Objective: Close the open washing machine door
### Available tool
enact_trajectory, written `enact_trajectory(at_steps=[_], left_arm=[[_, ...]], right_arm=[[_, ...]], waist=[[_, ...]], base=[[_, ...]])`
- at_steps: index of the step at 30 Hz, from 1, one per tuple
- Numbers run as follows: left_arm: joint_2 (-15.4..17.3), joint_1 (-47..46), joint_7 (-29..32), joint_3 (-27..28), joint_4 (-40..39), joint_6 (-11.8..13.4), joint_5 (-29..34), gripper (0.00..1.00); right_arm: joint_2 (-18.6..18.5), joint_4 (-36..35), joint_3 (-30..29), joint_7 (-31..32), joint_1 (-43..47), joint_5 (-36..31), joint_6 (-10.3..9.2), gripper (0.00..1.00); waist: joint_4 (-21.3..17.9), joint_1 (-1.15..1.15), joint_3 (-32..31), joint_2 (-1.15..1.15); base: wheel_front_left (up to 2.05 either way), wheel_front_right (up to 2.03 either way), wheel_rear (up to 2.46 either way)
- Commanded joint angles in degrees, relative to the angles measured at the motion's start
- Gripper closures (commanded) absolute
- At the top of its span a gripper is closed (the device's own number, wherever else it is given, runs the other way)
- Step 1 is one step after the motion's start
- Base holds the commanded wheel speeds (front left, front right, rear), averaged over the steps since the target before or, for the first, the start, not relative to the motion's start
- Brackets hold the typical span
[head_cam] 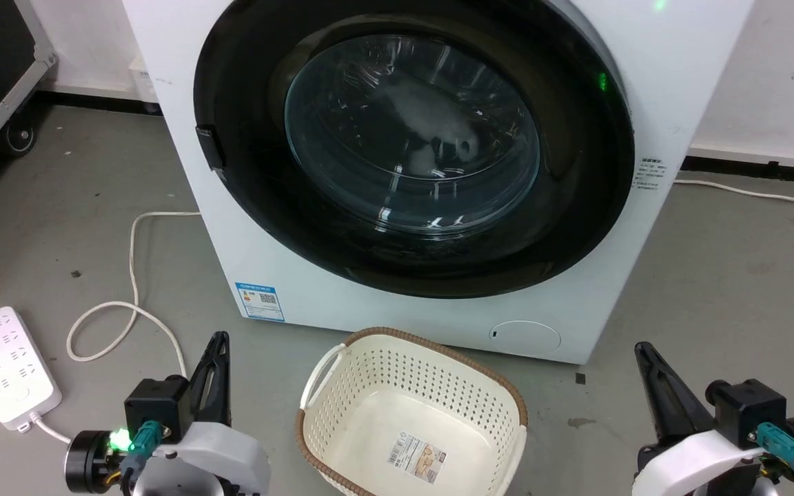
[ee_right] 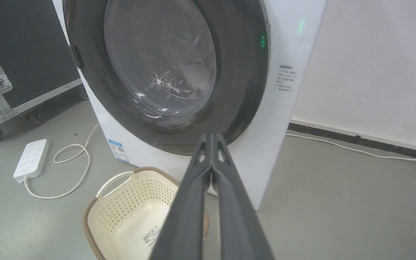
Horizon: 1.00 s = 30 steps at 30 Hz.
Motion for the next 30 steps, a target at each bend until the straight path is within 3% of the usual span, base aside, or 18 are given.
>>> enact_trajectory(at_steps=[1, 30], left_arm=[[-0.39, 1.05, 0.26, 0.41, -0.50, -0.23, 0.80, 1.00], [-2.42, 2.00, 2.94, 2.34, -2.79, -0.82, 5.51, 1.00]], right_arm=[[-0.19, -0.61, 0.22, 0.30, -0.09, -0.55, -0.03, 1.00], [-0.24, -2.30, 1.02, 2.52, -0.12, -2.31, -0.04, 1.00]], waist=[[0.07, 0.00, 0.03, 0.00], [1.13, 0.00, 0.47, 0.00]], base=[[0.00, 0.00, 0.00], [0.00, 0.00, 0.00]])
